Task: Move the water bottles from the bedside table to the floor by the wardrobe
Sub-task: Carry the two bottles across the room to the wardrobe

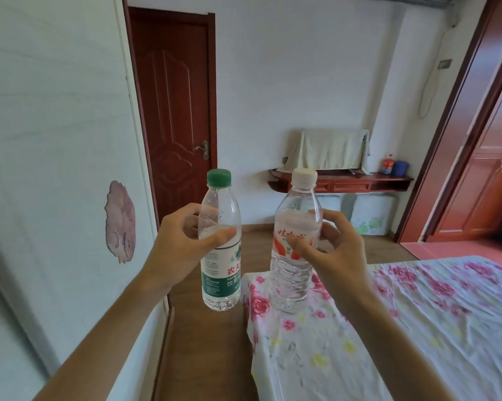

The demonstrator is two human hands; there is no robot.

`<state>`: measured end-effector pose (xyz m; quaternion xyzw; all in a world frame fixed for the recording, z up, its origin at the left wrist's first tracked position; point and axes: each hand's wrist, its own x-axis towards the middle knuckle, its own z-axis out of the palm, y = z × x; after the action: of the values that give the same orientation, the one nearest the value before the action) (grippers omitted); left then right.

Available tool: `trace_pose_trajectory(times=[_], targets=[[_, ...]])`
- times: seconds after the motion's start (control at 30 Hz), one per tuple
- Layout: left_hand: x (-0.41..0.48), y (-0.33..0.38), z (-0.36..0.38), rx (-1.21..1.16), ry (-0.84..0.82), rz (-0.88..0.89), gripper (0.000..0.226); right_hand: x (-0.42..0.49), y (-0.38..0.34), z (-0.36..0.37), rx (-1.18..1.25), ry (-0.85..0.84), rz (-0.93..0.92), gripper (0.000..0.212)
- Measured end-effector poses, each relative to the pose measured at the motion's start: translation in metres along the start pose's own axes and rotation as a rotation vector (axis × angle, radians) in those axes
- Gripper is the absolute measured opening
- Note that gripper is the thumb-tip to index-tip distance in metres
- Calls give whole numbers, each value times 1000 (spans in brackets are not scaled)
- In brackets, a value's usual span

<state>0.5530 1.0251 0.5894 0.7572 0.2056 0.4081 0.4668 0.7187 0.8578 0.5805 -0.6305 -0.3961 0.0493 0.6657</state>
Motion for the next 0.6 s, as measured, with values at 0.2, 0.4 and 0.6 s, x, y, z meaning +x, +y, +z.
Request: trace_pose_trajectory(times=[0.2,0.4,0.6], targets=[[39,-27,-26,-14,25,-9,47,38,20,45,14,-34,18,64],[73,-60,-44,-12,53,-45,52,75,41,85,58,-89,39,73],[114,-90,-55,7,99,-86,48,125,72,121,72,-150,23,56]])
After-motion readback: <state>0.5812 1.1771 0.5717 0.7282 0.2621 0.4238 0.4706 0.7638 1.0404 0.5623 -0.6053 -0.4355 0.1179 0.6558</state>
